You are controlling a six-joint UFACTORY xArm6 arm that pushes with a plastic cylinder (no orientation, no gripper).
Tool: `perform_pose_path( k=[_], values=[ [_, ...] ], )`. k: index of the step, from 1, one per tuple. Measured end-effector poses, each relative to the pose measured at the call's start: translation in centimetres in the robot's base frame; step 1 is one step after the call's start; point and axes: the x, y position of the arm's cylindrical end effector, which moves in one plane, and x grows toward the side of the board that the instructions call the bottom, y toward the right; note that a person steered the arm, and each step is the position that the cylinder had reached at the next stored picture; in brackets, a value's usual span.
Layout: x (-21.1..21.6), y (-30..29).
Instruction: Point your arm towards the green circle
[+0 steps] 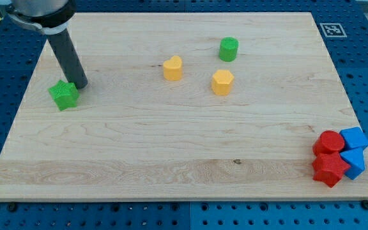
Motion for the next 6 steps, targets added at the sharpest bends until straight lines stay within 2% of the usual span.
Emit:
perform_pose_path(
  k=[1, 2, 4, 5, 6],
  values=[
    [-5.8, 0.9],
    [-11.6, 7.0],
    [-18.0, 28.8],
    [-15.4, 38.8],
    [-11.5, 41.3]
  ],
)
